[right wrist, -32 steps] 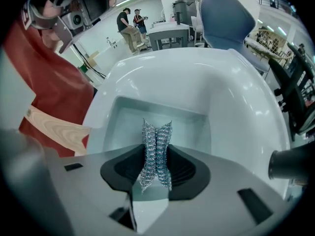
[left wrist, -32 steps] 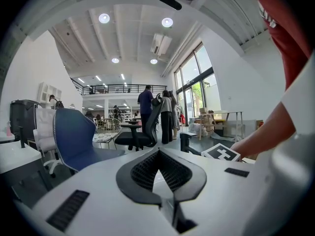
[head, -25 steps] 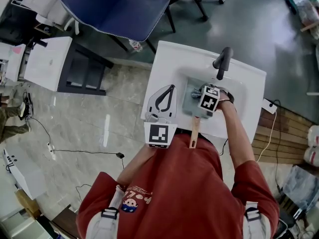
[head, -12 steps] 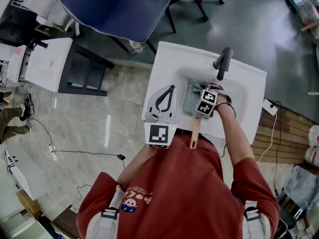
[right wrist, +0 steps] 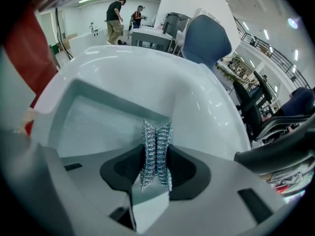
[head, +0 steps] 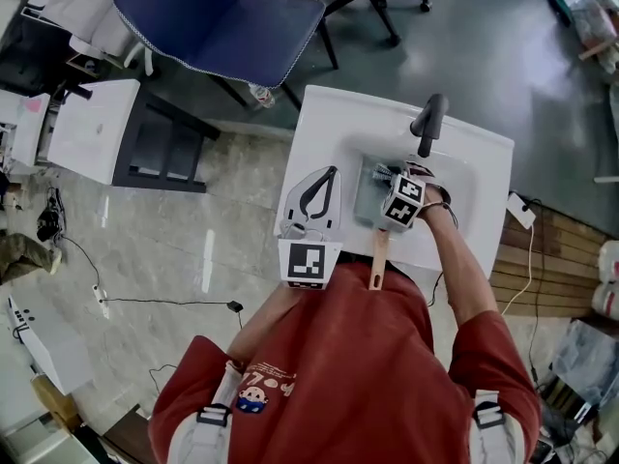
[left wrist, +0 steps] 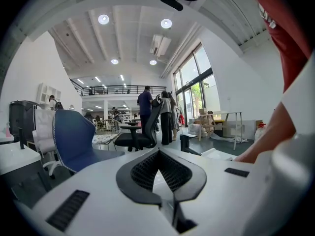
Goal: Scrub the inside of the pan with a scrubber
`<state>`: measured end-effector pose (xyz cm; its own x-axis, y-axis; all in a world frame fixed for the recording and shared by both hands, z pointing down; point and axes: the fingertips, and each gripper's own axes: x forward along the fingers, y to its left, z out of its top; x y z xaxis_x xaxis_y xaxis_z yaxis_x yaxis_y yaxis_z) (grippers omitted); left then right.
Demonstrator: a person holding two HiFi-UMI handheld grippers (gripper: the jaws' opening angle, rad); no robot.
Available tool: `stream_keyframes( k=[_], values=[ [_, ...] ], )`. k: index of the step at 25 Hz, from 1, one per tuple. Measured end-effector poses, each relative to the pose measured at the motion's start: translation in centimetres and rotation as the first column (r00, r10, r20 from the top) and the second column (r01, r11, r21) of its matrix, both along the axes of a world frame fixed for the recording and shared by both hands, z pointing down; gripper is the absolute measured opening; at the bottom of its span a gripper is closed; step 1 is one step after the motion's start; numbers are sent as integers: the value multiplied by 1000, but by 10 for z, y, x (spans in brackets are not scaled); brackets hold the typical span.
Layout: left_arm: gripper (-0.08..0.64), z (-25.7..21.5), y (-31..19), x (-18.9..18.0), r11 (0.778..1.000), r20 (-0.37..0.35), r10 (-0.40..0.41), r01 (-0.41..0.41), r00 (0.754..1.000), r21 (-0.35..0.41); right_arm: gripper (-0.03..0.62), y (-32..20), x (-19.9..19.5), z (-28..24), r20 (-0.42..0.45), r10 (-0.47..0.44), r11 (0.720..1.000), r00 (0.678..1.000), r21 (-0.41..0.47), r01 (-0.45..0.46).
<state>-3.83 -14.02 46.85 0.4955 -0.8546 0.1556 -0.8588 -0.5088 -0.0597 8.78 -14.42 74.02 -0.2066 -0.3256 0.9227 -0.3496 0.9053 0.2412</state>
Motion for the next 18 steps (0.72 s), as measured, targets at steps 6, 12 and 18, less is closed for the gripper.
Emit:
stream_keyframes(
  k=[6,12,18],
  values=[
    [12,0,0,2,1000,-3,4,-4,1000,-1,156,34,-19,-56,120,-79,962,990,-252,107],
    [12,1,3,3,1000,-4,0,0,1000,-4,156,64,-23,-64,130,-128,869,983,-464,175],
    [12,-1,6,-1,1000,1,-10,10,1000,1,156,78,-53,-56,225,-131,799,966,-553,237]
  ],
)
